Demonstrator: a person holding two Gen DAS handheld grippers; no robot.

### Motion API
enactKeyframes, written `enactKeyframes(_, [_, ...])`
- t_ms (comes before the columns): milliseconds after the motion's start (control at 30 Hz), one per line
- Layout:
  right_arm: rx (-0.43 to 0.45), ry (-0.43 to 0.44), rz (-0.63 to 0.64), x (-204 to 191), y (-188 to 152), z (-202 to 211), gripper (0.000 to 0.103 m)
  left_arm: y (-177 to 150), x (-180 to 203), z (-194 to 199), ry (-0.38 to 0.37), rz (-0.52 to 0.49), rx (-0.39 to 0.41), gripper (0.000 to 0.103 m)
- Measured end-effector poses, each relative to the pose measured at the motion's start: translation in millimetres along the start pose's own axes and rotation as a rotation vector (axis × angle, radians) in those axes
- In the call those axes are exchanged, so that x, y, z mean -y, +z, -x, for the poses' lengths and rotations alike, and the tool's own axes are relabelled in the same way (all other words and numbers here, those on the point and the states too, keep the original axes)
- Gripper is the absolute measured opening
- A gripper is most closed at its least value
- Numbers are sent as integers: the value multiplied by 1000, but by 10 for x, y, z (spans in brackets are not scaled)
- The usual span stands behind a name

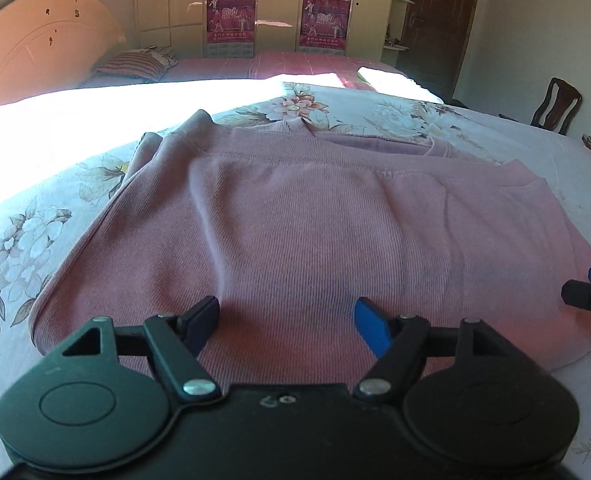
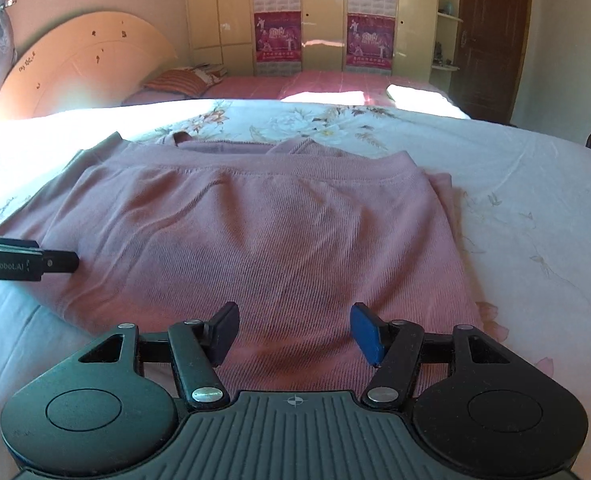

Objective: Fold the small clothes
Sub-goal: 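Move both grippers to the folded edge of the sweatshirt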

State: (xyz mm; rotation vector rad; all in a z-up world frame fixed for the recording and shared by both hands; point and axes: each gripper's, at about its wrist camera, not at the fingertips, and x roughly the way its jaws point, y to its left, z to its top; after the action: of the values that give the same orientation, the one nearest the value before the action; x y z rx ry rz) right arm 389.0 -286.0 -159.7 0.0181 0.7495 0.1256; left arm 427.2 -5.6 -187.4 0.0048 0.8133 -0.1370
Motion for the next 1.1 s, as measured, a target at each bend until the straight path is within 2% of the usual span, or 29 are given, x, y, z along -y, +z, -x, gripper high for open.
enactKeyframes(200, [-1, -64, -45, 138, 202, -180, 62, 198, -31, -5, -2, -24, 62, 76])
enactKeyframes(333, [-29, -86, -94, 223, 189, -303, 62, 304, -317, -182, 34, 15, 57, 77])
enactKeyframes(467, [-59, -146, -107, 311, 111, -403, 62, 288, -669, -419, 91, 45, 9, 79])
enactKeyframes(533, [-64, -179, -119, 381, 69, -412, 62, 239, -820, -430, 48, 58, 22, 80])
enactKeyframes(600, [-66, -185, -107, 396, 43, -398, 61, 223, -800, -409, 47, 14, 24, 80])
enactKeyframes(733, [-86, -229, -76, 290, 65, -374, 62, 230, -847, -372, 28, 40, 22, 80])
enactKeyframes(833, [-56, -203, -86, 176, 138, -268, 62, 231, -836, -257, 33, 48, 20, 78])
enactKeyframes(933, [-29, -161, -49, -56, 215, -216, 62, 184, -827, -133, 24, 68, 5, 82])
enactKeyframes(1100, [-20, -83, -14, -491, 300, -310, 62, 78, -795, -30, 12, 72, -18, 84])
